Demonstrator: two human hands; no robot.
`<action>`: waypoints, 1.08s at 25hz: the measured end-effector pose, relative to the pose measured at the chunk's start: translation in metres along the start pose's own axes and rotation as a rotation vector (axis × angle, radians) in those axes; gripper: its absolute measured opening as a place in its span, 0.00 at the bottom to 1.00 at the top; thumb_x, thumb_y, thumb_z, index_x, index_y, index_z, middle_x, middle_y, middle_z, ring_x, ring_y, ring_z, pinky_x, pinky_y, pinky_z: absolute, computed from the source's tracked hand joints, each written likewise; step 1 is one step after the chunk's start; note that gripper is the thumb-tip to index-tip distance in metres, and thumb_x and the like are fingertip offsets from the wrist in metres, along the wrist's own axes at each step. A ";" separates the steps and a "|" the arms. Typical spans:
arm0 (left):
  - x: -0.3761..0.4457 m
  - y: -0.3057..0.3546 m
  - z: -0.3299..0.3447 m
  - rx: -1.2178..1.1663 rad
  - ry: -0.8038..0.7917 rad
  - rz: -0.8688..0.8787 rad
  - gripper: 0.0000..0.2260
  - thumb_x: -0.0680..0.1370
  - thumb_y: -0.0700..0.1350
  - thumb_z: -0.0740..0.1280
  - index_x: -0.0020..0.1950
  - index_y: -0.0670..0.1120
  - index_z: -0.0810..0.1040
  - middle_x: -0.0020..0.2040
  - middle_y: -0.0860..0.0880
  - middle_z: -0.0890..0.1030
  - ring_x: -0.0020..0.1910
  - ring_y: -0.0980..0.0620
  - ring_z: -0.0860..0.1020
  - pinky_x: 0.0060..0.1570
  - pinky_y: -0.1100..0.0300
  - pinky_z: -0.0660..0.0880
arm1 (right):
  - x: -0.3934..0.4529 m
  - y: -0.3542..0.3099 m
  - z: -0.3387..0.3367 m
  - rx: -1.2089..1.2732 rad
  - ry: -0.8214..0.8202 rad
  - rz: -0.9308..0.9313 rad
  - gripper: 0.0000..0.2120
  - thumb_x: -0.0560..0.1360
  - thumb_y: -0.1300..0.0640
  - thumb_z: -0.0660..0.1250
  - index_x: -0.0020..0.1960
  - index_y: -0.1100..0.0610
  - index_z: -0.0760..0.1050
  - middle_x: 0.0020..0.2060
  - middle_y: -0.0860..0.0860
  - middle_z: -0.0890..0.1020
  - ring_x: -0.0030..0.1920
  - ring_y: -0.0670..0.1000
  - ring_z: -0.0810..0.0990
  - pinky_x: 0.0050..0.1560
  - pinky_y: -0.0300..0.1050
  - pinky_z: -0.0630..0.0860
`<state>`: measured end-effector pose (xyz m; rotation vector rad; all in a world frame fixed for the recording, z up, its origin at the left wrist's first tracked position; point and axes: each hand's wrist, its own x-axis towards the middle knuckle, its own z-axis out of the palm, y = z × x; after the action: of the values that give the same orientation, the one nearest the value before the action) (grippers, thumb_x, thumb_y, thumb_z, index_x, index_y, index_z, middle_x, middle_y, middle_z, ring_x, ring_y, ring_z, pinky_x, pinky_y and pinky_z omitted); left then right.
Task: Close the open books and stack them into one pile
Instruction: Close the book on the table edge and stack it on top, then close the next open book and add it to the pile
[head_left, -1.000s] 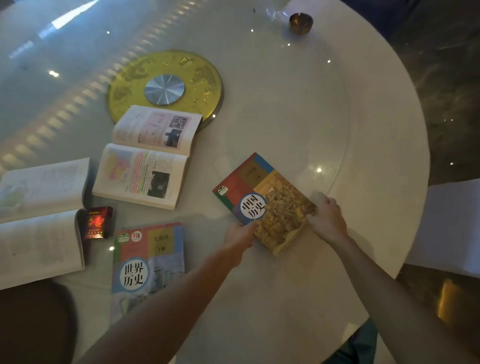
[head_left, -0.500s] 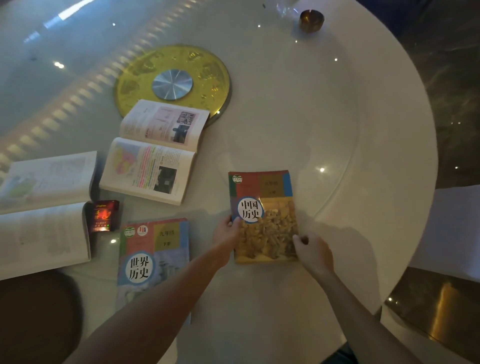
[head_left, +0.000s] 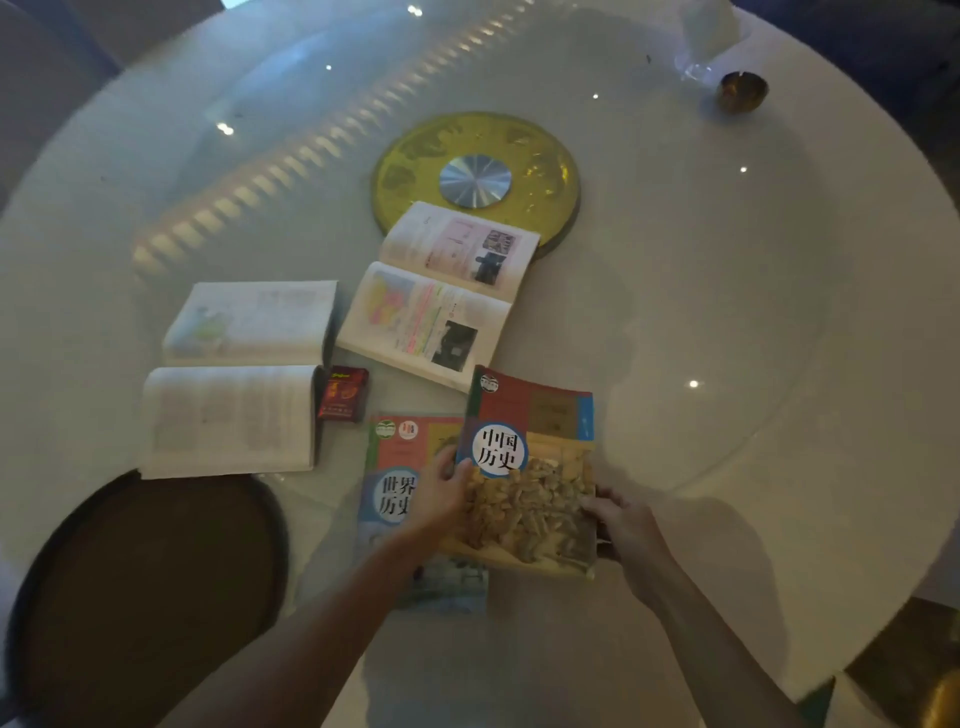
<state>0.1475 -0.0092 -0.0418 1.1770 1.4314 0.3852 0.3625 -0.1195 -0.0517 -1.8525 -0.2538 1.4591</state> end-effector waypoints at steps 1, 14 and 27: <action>-0.004 -0.011 -0.017 0.025 0.033 0.009 0.12 0.84 0.44 0.61 0.67 0.49 0.77 0.58 0.50 0.82 0.57 0.49 0.80 0.54 0.54 0.76 | -0.001 0.002 0.016 -0.045 -0.013 -0.012 0.06 0.78 0.62 0.68 0.51 0.58 0.84 0.41 0.55 0.88 0.36 0.53 0.86 0.38 0.48 0.81; -0.024 -0.093 -0.117 0.309 0.193 -0.010 0.17 0.79 0.46 0.69 0.67 0.50 0.80 0.51 0.50 0.85 0.48 0.52 0.82 0.48 0.54 0.80 | -0.022 0.039 0.141 -0.634 0.117 -0.229 0.06 0.78 0.59 0.66 0.54 0.52 0.76 0.44 0.49 0.84 0.44 0.51 0.83 0.44 0.56 0.82; 0.060 -0.017 -0.163 0.430 0.079 0.188 0.17 0.78 0.50 0.70 0.65 0.46 0.77 0.57 0.48 0.79 0.50 0.53 0.80 0.50 0.58 0.80 | 0.012 -0.041 0.154 -0.608 0.268 -0.223 0.11 0.81 0.55 0.66 0.61 0.58 0.77 0.50 0.50 0.80 0.46 0.46 0.77 0.41 0.42 0.73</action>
<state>0.0081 0.0955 -0.0459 1.6669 1.5209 0.2603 0.2395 -0.0174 -0.0444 -2.3764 -0.8124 1.0273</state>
